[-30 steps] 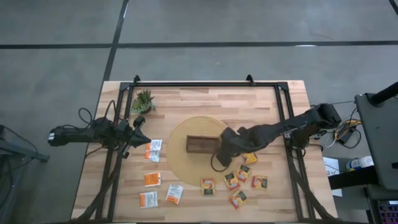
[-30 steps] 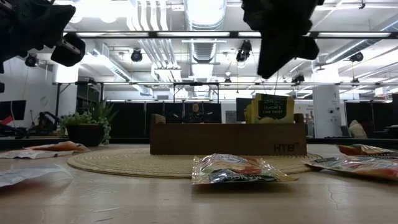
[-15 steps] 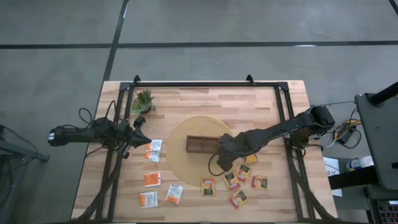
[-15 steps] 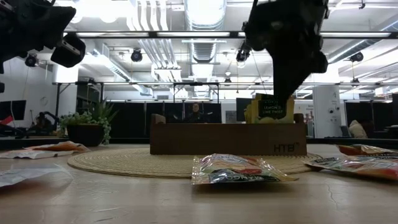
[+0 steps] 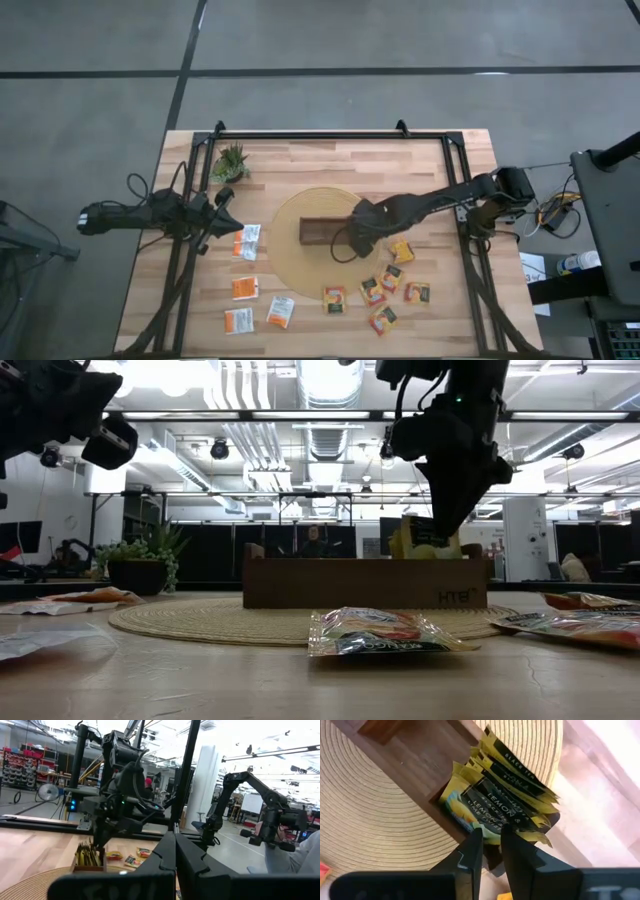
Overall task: Pick & Place Tea
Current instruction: Adjust the yellow tea bags in the wooden organizer
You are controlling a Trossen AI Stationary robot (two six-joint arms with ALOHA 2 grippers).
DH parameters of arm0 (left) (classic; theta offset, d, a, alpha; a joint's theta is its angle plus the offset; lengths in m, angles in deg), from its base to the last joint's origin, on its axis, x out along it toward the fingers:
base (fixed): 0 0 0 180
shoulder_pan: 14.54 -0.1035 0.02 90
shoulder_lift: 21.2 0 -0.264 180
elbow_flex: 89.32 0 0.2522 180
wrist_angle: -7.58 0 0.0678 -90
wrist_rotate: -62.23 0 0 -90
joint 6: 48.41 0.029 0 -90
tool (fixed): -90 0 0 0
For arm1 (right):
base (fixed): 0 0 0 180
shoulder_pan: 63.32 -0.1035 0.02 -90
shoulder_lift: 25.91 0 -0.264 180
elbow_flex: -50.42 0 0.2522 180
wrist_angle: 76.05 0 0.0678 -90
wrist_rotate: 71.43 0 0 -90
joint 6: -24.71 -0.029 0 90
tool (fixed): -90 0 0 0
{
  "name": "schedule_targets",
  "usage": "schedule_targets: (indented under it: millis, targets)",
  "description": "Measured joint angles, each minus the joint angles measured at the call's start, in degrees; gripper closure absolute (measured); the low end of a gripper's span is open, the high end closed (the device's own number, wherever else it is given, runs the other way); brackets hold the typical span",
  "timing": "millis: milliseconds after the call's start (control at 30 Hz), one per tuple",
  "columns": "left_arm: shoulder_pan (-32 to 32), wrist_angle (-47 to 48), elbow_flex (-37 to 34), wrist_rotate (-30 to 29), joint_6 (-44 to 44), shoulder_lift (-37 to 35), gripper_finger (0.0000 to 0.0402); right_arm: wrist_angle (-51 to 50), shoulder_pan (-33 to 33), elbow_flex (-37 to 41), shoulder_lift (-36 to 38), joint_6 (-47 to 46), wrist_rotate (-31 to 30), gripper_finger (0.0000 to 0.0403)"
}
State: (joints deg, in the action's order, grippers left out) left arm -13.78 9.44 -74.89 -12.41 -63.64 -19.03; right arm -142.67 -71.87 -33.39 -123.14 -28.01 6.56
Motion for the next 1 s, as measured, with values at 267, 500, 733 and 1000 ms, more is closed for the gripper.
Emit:
schedule_targets:
  millis: [267, 500, 733, 1000]
  targets:
    - [0.0, 0.0, 0.0, 0.0, 0.0, 0.0, 0.0402, 0.4, -1.1, 0.0, 0.0, 0.9, 1.7, 0.0335]
    - [0.0, 0.0, 0.0, 0.0, 0.0, 0.0, 0.0401, 0.8, -2.2, -1.5, 1.8, 0.4, 0.8, 0.0335]
    - [0.0, 0.0, 0.0, 0.0, 0.0, 0.0, 0.0402, 0.9, -2.5, -3.6, 2.1, -0.9, -3.1, 0.0335]
    - [0.0, 0.0, 0.0, 0.0, 0.0, 0.0, 0.0402, 0.8, -2.5, -3.6, 2.1, -3.2, -3.2, 0.0335]
